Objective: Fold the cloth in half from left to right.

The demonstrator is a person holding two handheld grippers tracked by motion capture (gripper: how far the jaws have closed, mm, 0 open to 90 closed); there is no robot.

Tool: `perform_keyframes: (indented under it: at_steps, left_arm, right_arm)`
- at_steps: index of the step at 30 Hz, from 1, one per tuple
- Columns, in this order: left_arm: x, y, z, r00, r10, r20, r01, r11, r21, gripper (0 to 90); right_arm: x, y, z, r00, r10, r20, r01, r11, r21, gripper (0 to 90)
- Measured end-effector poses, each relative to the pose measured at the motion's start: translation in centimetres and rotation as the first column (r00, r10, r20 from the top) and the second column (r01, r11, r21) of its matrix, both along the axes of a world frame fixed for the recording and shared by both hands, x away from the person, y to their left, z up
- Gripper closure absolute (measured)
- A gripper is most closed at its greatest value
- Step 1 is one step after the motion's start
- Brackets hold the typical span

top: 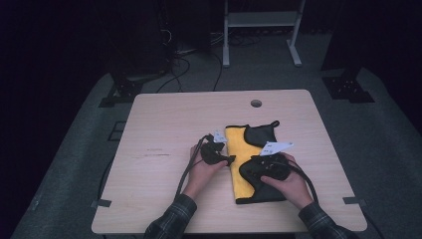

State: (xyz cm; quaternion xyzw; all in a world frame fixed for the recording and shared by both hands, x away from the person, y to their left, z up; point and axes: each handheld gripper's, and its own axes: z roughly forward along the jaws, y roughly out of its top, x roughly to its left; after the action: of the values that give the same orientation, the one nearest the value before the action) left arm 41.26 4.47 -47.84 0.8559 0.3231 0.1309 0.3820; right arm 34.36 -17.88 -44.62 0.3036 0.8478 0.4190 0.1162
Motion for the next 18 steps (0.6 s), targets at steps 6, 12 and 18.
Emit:
perform_keyframes:
  at_steps: [6,12,18]
  left_arm:
    - [-0.1,0.2,-0.3,0.9995,-0.012,0.03,0.012,0.9999,-0.007,29.8]
    - [-0.1,0.2,-0.3,0.9995,-0.012,0.028,0.012,0.9999,-0.007,29.3]
    - [0.0,0.2,-0.3,0.9995,-0.012,0.028,0.012,0.9999,-0.008,29.4]
  right_arm:
    - [0.5,1.8,-1.7,0.9996,-0.001,-0.026,-0.001,0.9973,-0.073,47.3]
    - [0.8,2.1,-2.2,0.9995,-0.021,-0.022,0.018,0.9943,-0.105,78.3]
    - [0.0,0.7,-1.3,0.9979,-0.06,-0.024,0.058,0.9958,-0.071,84.1]
